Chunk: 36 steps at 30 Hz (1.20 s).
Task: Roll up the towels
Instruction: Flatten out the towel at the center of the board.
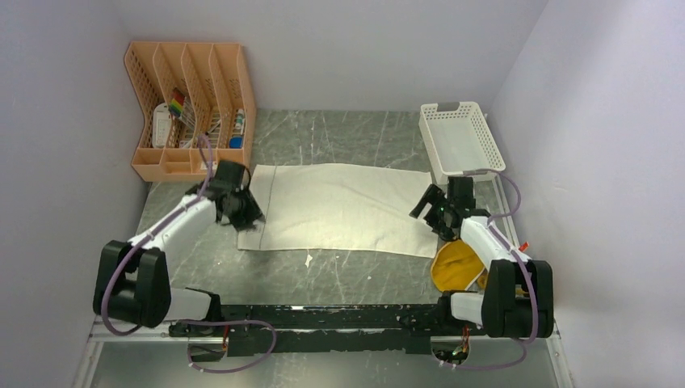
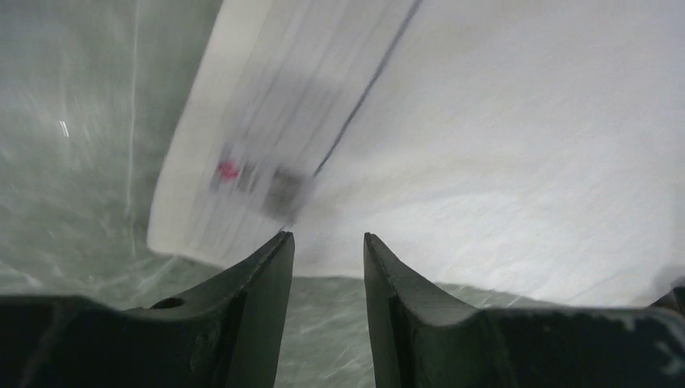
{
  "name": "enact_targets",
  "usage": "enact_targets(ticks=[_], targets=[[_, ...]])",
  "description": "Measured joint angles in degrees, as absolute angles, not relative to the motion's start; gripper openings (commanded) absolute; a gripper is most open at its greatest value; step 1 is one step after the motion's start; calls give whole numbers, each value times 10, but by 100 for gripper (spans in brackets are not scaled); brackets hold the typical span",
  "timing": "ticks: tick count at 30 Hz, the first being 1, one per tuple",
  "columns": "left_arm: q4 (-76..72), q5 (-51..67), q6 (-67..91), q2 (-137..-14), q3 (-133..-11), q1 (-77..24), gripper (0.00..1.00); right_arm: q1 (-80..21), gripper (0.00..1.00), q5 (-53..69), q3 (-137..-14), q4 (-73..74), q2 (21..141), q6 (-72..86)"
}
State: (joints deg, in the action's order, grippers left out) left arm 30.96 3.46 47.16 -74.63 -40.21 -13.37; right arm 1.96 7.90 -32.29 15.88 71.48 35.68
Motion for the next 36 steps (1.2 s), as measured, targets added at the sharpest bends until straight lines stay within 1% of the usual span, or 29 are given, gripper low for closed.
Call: enact_targets(ticks=[1,3,4,6,7,9,11,13,14,18,23,26,36], targets=[[335,20,453,-764,-456,-136,40,8,85,62,-337,170,715,355],[350,1,426,-798,-531,-136,17,-17,80,30,-376,189,722,350],[351,-7,411,-817,-569,-136,8,-34,77,13,-404,195,731,346],[350,-17,382,-852,-623,-136,7,-69,69,-18,-456,201,753,338],[349,-18,372,-866,-637,-136,7,-83,63,-29,-475,201,764,334],[349,-19,354,-888,-642,-136,7,-105,46,-47,-497,208,783,325],[351,-17,345,-909,-632,-136,7,-118,24,-63,-500,222,795,315],[352,-13,340,-924,-612,-136,7,-129,5,-75,-500,240,804,306],[352,-10,338,-928,-600,-136,7,-134,0,-81,-500,248,809,304],[351,-3,339,-932,-556,-145,7,-155,0,-86,-495,259,826,296],[328,1,352,-929,-515,-170,7,-179,0,-75,-450,256,837,300],[298,2,369,-909,-487,-179,7,-190,0,-68,-425,257,845,307],[235,13,442,-837,-400,-182,7,-240,0,-63,-401,240,827,332]])
